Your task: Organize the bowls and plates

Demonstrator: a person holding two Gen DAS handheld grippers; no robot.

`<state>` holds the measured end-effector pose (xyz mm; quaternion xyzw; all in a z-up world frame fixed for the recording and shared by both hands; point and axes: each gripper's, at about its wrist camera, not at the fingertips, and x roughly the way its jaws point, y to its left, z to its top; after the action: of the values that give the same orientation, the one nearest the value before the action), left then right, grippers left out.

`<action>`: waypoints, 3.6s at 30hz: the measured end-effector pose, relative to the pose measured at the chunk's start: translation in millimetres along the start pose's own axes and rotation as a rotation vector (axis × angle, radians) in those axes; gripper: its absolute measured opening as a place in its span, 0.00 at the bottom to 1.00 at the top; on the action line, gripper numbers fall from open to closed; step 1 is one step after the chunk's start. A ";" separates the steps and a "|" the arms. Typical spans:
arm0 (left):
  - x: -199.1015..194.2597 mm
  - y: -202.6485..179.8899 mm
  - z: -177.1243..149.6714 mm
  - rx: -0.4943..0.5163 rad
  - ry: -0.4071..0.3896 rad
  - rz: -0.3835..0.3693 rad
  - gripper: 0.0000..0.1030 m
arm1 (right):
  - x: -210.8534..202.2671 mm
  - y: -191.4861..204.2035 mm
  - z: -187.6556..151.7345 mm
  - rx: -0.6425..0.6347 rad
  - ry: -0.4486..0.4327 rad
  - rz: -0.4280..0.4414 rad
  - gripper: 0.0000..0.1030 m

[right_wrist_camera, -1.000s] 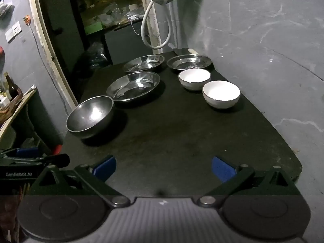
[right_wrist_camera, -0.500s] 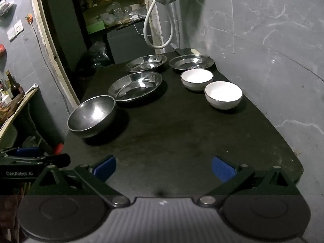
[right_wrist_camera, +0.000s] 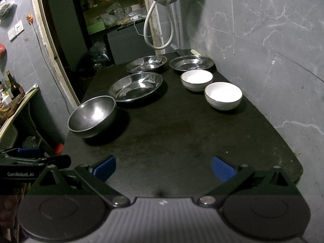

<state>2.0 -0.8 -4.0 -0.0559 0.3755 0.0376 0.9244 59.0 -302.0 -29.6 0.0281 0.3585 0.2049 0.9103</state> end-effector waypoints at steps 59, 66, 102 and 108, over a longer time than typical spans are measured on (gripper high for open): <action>8.4 -7.0 2.7 0.002 0.041 0.033 0.99 | 12.6 -16.9 6.0 -0.011 0.022 0.039 1.00; 14.4 -8.5 16.7 -0.021 0.068 0.032 0.99 | 20.6 -21.5 17.0 -0.026 0.022 0.067 1.00; 233.5 82.9 204.0 0.050 0.197 -0.045 0.99 | 208.9 14.5 136.9 0.113 0.065 0.062 0.99; 243.9 82.1 205.7 0.063 0.218 -0.065 0.99 | 216.8 14.9 137.4 0.128 0.075 0.057 0.99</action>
<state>309.3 114.3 -34.0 -0.0429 0.4730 -0.0104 0.8800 287.9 -190.0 -63.8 0.0890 0.4036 0.2085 0.8864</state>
